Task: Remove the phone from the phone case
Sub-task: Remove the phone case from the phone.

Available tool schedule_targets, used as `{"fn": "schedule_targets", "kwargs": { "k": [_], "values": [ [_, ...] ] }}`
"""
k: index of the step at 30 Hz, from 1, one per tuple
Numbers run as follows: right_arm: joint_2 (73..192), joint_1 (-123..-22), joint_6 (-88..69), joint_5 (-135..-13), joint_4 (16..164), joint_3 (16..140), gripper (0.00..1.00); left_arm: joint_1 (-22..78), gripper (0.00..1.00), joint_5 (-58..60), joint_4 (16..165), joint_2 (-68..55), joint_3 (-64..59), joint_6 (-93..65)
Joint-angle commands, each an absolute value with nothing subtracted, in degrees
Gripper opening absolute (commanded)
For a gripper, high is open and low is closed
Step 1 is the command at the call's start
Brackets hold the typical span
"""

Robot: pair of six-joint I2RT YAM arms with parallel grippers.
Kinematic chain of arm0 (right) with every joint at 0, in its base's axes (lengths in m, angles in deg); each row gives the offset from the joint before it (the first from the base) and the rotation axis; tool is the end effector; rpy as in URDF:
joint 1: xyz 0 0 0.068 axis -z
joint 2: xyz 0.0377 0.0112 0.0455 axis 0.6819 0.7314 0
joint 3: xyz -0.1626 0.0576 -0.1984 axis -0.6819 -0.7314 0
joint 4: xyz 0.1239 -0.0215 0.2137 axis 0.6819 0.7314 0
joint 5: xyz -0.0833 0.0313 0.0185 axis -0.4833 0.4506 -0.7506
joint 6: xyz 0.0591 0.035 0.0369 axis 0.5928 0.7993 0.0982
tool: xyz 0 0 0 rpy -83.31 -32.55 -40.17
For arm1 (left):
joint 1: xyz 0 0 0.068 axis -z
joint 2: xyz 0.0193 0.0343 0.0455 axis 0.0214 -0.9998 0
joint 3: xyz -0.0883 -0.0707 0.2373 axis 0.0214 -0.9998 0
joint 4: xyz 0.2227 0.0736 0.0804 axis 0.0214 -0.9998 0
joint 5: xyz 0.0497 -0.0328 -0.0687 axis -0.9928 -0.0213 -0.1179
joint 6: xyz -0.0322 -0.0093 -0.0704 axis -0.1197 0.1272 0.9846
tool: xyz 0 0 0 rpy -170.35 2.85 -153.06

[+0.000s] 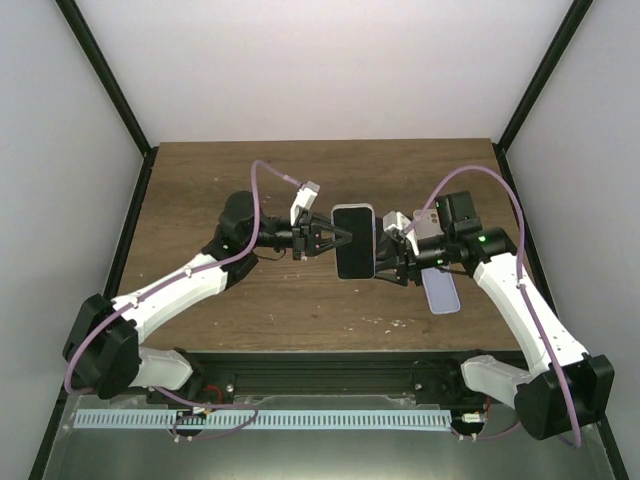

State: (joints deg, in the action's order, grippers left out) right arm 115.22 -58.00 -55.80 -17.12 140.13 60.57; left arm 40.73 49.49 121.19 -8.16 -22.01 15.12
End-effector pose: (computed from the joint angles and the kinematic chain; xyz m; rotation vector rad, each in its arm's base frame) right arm 0.1780 0.1099 0.2936 -1.3191 1.6807 1.1537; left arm 0.2025 -0.2393 0.3330 0.9317 1.5445 -1.7689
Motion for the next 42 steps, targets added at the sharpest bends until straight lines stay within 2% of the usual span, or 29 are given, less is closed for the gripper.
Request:
{"fn": "schedule_targets", "kwargs": {
  "k": [1, 10, 18, 21, 23, 26, 30, 33, 37, 40, 42],
  "values": [
    [114.5, -55.3, -46.3, -15.5, 125.3, 67.9, 0.46, 46.8, 0.0, 62.8, 115.7, -7.5, -23.3, 17.5],
    [114.9, -55.0, -36.3, -13.2, 120.1, 68.7, 0.5, 48.3, 0.0, 61.2, 109.2, -9.0, -23.0, 12.3],
    [114.6, -55.0, -33.8, 0.0, 118.6, 69.4, 0.63, 49.0, 0.0, 61.4, 110.9, -12.8, -23.4, 12.3],
    [114.0, -55.0, -34.0, 4.6, 118.0, 68.9, 0.64, 49.1, 0.0, 61.5, 111.1, -13.8, -23.3, 12.5],
    [114.0, -55.0, -33.0, 5.5, 117.2, 68.4, 0.58, 49.0, 0.0, 61.2, 111.1, -14.5, -23.0, 12.6],
    [114.2, -55.0, -29.7, 3.8, 115.4, 66.6, 0.37, 48.2, 0.0, 58.7, 110.7, -15.0, -22.1, 13.4],
    [113.8, -55.0, -27.3, -0.3, 115.1, 62.1, 0.17, 45.9, 0.0, 50.1, 111.3, -14.3, -21.2, 15.2],
    [113.1, -55.0, -23.5, -6.1, 113.0, 57.3, 0.01, 44.8, 0.12, 42.1, 111.7, -14.0, -20.4, 15.7],
    [112.8, -54.9, -19.9, -12.5, 110.7, 51.5, 0.01, 44.6, 0.34, 29.2, 109.1, -14.0, -19.8, 14.8],
    [112.5, -54.5, -18.2, -16.9, 108.6, 48.0, 0.01, 44.6, 0.46, 18.7, 105.0, -12.2, -21.6, 13.3],
    [112.6, -54.4, -16.5, -20.0, 106.9, 45.5, 0.01, 44.6, 0.49, 11.4, 103.5, -9.6, -23.8, 12.3]
  ]
}}
